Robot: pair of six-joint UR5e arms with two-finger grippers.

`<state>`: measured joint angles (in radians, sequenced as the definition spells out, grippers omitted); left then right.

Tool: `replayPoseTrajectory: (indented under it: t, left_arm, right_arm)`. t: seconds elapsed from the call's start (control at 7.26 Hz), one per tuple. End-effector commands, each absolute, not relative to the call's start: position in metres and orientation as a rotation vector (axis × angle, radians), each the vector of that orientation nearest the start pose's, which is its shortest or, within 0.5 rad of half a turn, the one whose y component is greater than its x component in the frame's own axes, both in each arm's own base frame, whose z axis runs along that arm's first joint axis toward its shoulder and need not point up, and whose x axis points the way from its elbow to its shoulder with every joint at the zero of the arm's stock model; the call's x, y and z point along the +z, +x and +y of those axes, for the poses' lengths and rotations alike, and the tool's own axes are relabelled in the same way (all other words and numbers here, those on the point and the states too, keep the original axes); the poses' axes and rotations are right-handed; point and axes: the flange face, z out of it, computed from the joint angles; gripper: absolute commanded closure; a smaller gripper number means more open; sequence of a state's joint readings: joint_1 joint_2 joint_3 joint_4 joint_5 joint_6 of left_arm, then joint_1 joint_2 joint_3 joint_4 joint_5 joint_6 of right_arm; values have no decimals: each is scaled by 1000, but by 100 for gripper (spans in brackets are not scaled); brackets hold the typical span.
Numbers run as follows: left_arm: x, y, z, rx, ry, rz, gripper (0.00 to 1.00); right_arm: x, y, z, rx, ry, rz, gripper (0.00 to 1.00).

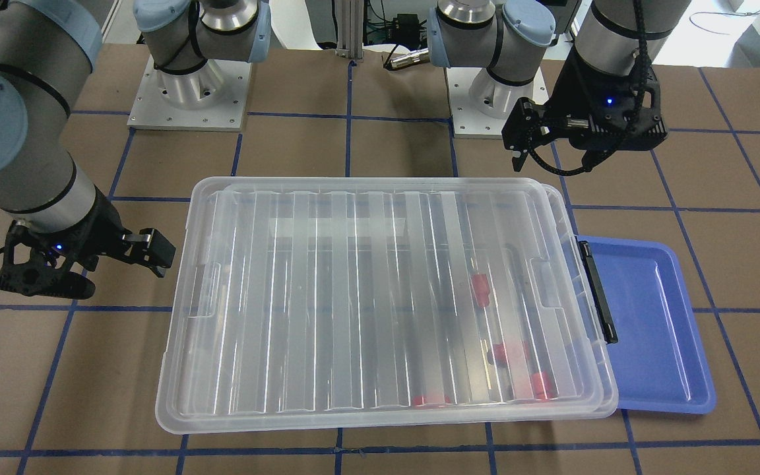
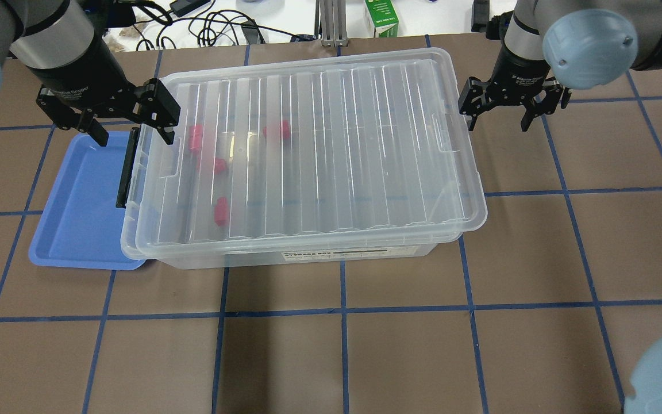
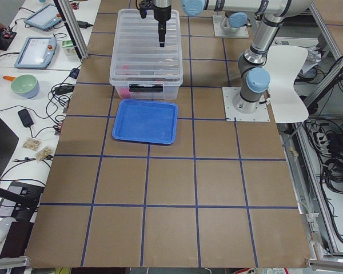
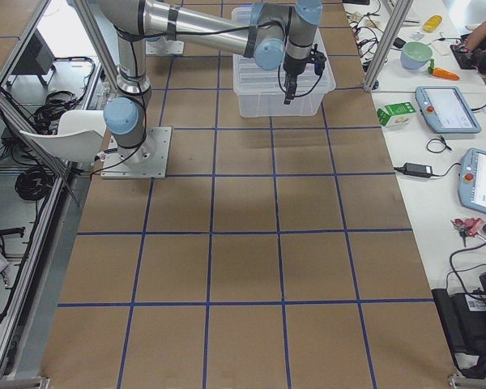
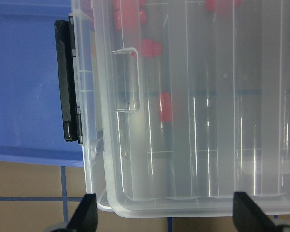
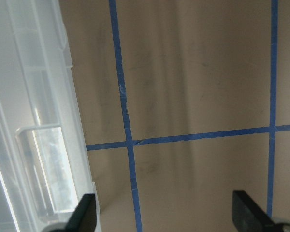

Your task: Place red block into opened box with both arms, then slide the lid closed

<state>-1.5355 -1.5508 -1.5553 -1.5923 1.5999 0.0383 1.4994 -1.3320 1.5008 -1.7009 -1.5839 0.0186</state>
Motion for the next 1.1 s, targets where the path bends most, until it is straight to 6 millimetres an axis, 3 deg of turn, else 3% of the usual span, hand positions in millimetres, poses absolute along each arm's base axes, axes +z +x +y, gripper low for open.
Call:
replayPoseTrajectory:
  t: [0.0, 0.14, 0.41, 0.69, 0.96]
  left_arm:
    - [503, -113, -489, -20, 4, 3112, 0]
    - [503, -113, -489, -20, 4, 3110, 0]
    - [503, -113, -489, -20, 4, 3110, 0]
    - [503, -113, -489, -20, 4, 3110, 0]
    - [503, -113, -489, -20, 4, 3110, 0]
  right_arm:
    - [466, 92, -562, -76, 145, 3145, 0]
    - [491, 94, -541, -142, 141, 3147, 0]
    - [504, 97, -509, -68, 227, 3145, 0]
    - [481, 121, -481, 49, 206, 3157, 0]
    - [494, 138, -467, -19, 165, 3156, 0]
